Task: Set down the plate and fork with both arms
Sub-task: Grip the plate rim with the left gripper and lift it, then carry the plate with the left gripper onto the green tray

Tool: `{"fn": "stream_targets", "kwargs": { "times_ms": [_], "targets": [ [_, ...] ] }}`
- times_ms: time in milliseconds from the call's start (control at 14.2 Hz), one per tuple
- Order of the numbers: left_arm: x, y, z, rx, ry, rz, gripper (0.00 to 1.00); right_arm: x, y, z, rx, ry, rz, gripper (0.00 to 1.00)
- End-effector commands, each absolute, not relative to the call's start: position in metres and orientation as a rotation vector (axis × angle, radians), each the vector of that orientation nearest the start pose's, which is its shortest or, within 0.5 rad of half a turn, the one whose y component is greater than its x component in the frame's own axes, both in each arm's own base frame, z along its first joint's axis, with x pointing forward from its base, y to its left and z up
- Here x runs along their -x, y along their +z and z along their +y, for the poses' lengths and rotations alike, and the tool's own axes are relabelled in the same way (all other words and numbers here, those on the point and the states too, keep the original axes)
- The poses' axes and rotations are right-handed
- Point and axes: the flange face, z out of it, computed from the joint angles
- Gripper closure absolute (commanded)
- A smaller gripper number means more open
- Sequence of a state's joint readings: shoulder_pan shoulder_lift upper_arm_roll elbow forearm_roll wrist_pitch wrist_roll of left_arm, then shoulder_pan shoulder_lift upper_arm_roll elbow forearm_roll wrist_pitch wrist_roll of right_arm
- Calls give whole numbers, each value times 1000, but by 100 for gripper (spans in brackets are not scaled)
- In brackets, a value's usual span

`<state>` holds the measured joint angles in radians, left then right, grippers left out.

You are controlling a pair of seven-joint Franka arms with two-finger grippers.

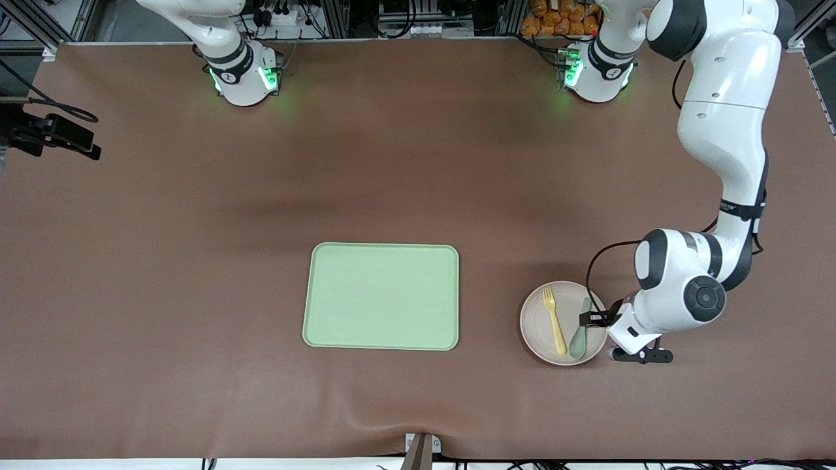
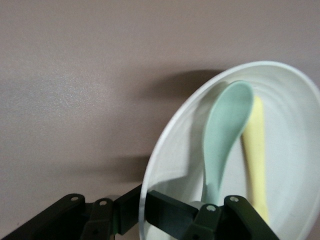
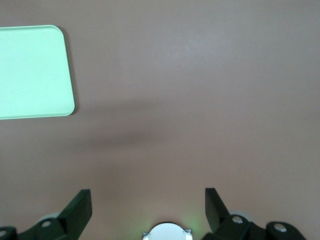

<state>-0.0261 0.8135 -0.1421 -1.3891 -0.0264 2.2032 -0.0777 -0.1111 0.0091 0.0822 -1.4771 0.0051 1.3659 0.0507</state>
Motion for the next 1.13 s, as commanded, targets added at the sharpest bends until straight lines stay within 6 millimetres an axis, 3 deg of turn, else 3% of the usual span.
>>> {"fn": "stream_targets", "kwargs": {
  "times_ms": [0, 353, 707, 1060],
  "targets": [
    [-722, 252, -109, 3347, 30, 18, 100, -533, 647, -15, 3138, 193, 131, 0],
    [-721, 265, -129, 3476, 45, -39, 100, -533, 647, -15, 3138, 190, 131, 0],
    [-713, 284, -178, 3659, 107, -112, 100, -533, 647, -18, 3137, 190, 131, 0],
    [-684, 286, -274, 3690, 254, -145, 100, -533, 646, -21, 3136, 193, 140, 0]
  ]
}}
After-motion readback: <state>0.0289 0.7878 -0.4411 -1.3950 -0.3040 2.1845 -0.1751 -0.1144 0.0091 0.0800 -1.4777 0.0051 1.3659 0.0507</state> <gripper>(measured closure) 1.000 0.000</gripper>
